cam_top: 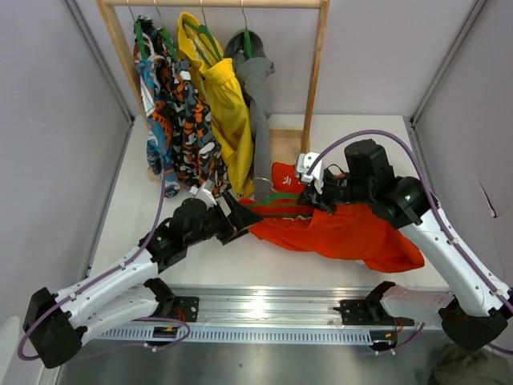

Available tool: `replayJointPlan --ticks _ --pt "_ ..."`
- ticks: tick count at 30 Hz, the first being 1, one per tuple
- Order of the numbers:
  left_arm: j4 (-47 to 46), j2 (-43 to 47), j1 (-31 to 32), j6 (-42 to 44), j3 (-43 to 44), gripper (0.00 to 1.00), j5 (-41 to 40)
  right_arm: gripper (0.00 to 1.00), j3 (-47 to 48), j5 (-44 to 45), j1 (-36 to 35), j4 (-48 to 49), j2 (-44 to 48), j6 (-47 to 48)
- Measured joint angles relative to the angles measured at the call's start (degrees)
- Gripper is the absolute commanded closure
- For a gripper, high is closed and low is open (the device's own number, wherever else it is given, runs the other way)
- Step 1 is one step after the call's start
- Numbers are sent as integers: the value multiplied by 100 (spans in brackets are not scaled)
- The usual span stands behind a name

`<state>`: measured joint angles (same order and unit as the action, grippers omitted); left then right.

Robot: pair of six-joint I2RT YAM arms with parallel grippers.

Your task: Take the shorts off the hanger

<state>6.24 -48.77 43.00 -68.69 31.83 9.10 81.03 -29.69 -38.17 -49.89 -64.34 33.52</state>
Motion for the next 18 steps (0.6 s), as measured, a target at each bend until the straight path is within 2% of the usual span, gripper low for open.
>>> replayJointPlan --ticks 7,18 --pt "157 -356 2 -203 31 8 -706 100 -81 269 -76 52 0 125" --pt "-763 -448 0 -345 -240 6 -721 100 -262 293 -76 85 39 256"
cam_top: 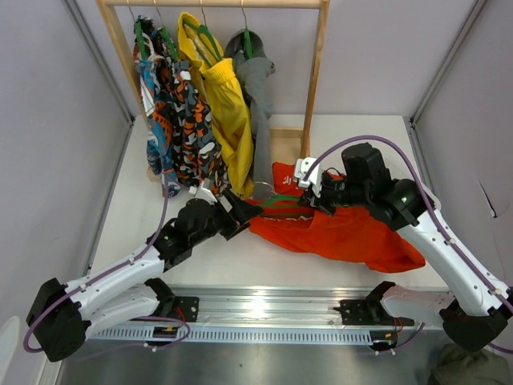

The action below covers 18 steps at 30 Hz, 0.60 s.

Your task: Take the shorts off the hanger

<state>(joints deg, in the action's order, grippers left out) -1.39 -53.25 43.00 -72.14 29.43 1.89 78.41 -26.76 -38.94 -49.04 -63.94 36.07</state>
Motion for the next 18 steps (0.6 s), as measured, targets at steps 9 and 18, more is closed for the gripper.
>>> replayJointPlan --ticks 9,18 --pt "219 31 0 -42 0 16 -229 100 -31 -68 0 -26 33 0" --pt "457 -181 0 -120 13 64 -522 100 -28 -160 48 -101 50 31"
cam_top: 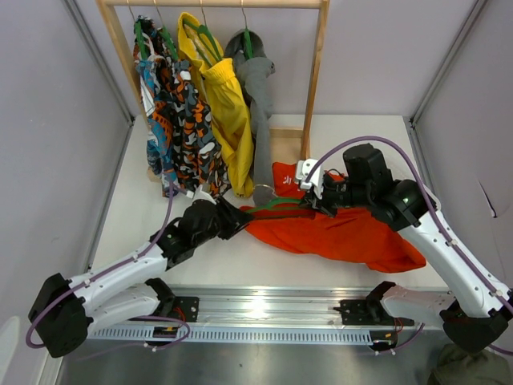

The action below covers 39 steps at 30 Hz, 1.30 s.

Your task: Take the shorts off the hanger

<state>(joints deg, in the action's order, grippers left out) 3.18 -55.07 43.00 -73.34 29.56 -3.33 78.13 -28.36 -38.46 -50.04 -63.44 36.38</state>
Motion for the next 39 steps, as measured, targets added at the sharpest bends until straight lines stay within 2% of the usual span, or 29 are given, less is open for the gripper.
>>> replayJointPlan --ticks 1,2,4,13,20,21,22,24,25,28,31,34,39 --pt "46 7 0 11 15 71 -61 100 0 -7 13 -17 11 26" --pt "96 15 -2 33 35 85 -122 100 0 -9 24 -33 26 63" --pt "232 109 -9 122 74 98 -282 100 17 -26 42 -98 59 192" --pt "420 835 -621 363 -170 100 -448 100 474 -455 455 -577 203 737" --pt "245 1198 -684 577 -505 100 -170 100 848 -1204 820 -804 210 654" --pt "201 1250 -688 632 -520 97 -122 100 857 -1290 859 -800 210 623" --pt "153 1309 -697 719 -542 84 -70 100 859 -1338 879 -796 210 597" --pt "52 1467 -721 1005 -605 66 -9 100 857 -1394 901 -782 186 509" --pt "59 1574 -782 1193 -673 53 -20 100 857 -1373 922 -761 184 437" --pt "138 1965 -918 1676 -892 37 -20 100 857 -1276 986 -660 175 254" --pt "212 2422 -929 2076 -920 23 57 100 857 -1176 994 -483 103 83" --pt "232 2876 -931 2570 -920 14 227 100 859 -1119 997 -363 -33 -28" --pt "238 3493 -933 3932 -717 6 844 100 866 -1237 955 -321 -328 192"
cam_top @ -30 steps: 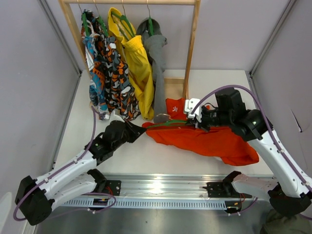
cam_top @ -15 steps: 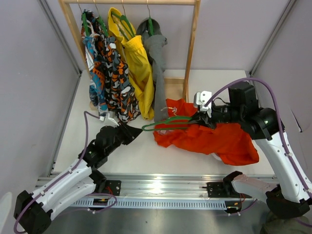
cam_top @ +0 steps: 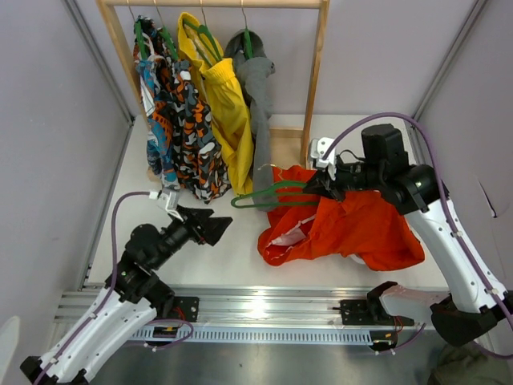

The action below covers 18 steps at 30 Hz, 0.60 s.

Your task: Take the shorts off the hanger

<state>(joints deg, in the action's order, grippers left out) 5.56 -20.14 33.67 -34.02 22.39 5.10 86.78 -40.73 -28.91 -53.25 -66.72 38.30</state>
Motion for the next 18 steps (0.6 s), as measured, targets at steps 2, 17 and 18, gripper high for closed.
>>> replayJointPlan --ticks 2,17,18 --pt "-4 101 0 675 199 5 278 100 0 -118 -92 -52 -127 332" --pt "219 -837 37 4151 780 9 2568 100 389 -846 -942 -1200 -1115 2728" --pt "177 -883 68 4166 717 11 2649 100 439 -883 -977 -1220 -1154 2747"
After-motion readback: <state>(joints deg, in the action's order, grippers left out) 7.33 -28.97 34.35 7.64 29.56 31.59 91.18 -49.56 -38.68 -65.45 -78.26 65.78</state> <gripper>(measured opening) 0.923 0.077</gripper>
